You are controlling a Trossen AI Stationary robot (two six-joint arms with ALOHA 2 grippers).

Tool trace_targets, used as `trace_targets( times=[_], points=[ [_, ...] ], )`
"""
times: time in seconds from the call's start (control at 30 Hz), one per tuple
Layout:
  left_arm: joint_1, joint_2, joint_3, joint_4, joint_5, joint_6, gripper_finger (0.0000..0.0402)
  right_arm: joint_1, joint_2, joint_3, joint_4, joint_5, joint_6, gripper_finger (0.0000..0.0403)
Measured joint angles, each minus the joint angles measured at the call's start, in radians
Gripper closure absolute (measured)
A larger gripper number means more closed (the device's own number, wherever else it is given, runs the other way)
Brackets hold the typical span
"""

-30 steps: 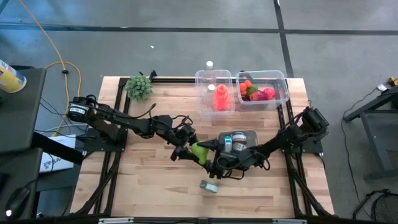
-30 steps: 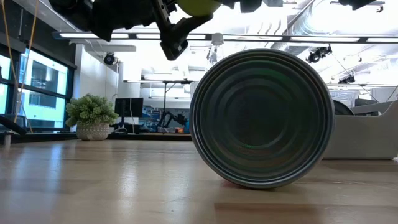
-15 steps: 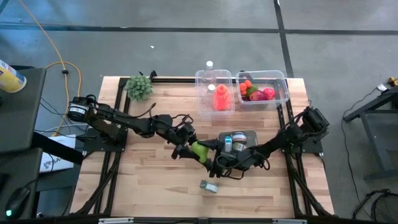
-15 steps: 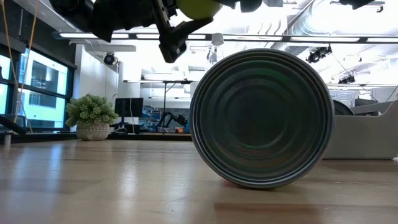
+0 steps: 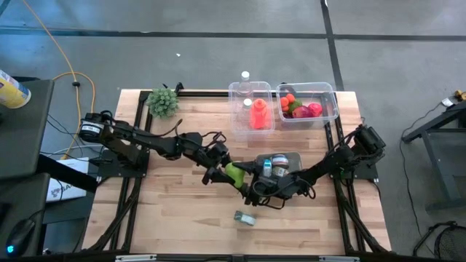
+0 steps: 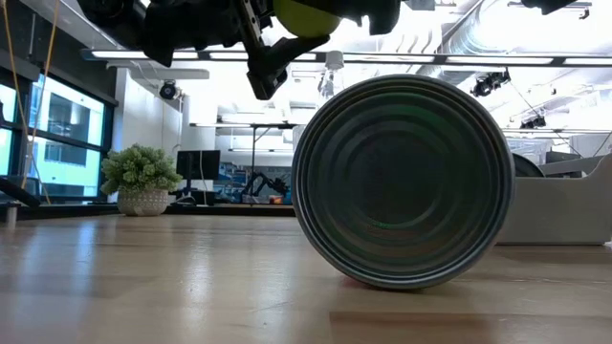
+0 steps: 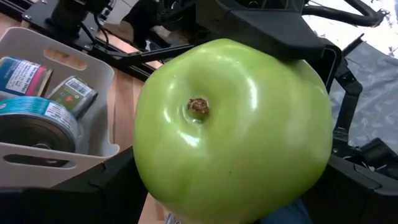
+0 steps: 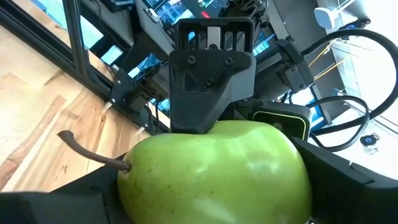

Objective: Pick & Place Food Item
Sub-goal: Put the pear into the right transparent bin

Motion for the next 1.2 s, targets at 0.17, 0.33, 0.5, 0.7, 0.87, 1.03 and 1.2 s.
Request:
trace_targets(
  times=[0.17,0.33,0.5,0.7,0.87,1.03,1.2],
  points=[
    [-0.008,-0.001,0.000,-0.011,-0.043,0.000,0.0047,0.000,0.000,-0.001,-0.002,0.004,0.003,0.0088],
    [-0.011,-0.001,0.001,-0.017,-0.071,0.011,0.0007,-0.002,0.002,-0.001,-0.004,0.011,0.010,0.0078],
    [-0.015,-0.001,0.002,-0.017,-0.072,0.020,0.0004,-0.001,0.002,-0.001,-0.001,0.047,0.010,0.0089],
    [0.021,-0.002,0.002,-0.020,-0.080,0.030,0.0002,0.008,0.002,-0.001,-0.006,0.076,0.060,0.0083],
    [0.087,-0.005,0.002,-0.019,-0.002,0.027,0.0002,0.011,0.002,0.001,-0.022,0.127,0.123,0.0087],
    [0.099,-0.005,0.001,0.022,0.046,0.009,0.0002,0.014,-0.001,0.003,-0.045,0.192,0.143,0.0090],
    [0.100,-0.011,0.000,0.023,0.065,0.020,0.0002,0.014,-0.001,0.003,-0.051,0.196,0.160,0.0085]
  ],
)
